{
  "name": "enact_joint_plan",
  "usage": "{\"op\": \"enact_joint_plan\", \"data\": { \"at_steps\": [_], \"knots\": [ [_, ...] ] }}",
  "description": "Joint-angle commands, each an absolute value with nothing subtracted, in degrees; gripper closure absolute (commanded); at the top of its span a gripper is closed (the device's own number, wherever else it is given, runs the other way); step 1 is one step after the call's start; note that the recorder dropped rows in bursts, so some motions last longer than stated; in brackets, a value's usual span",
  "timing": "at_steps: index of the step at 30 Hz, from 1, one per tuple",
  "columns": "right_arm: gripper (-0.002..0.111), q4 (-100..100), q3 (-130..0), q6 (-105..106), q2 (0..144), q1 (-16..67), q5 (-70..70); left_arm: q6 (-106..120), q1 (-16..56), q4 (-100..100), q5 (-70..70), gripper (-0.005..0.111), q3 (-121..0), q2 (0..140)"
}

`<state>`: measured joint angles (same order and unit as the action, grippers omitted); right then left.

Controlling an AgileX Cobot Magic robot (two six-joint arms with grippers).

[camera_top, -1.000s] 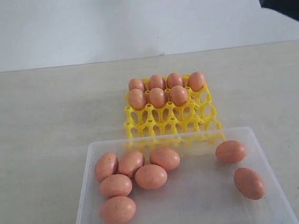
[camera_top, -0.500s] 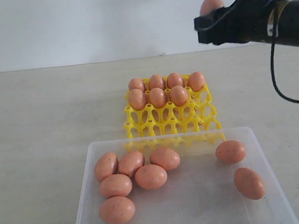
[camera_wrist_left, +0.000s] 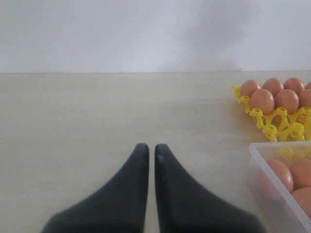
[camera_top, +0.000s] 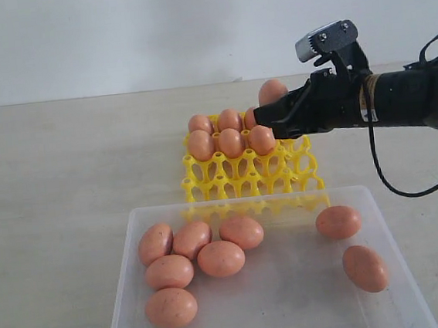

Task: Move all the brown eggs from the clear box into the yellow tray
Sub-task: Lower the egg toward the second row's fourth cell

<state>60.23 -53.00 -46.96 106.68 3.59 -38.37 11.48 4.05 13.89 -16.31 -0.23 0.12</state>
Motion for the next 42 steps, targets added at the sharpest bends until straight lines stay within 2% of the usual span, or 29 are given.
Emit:
{"op": "enact_joint_plan", "data": {
  "at_steps": [1,20,26,36,42],
  "knots": [
    [0.108,61.2,-53.3,-48.0,106.6,3.2,-39.7,11.6,4.6,14.0,-16.2,0.103,0.0,0.0],
    [0.108,63.3,-53.3,-49.8,109.4,0.5,-37.6,11.6,4.6,14.0,-16.2,0.103,0.0,0.0],
    [0.108,60.3,-53.3,-40.3,112.9,0.5,-32.8,11.6,4.6,14.0,-16.2,0.103,0.0,0.0],
    [0.108,45.8,-53.3,-25.3,113.9,0.5,-35.6,11.6,4.6,14.0,-16.2,0.103,0.0,0.0],
    [0.108,44.2,-53.4,-23.0,113.9,0.5,-39.1,11.6,4.6,14.0,-16.2,0.103,0.0,0.0]
  ]
}}
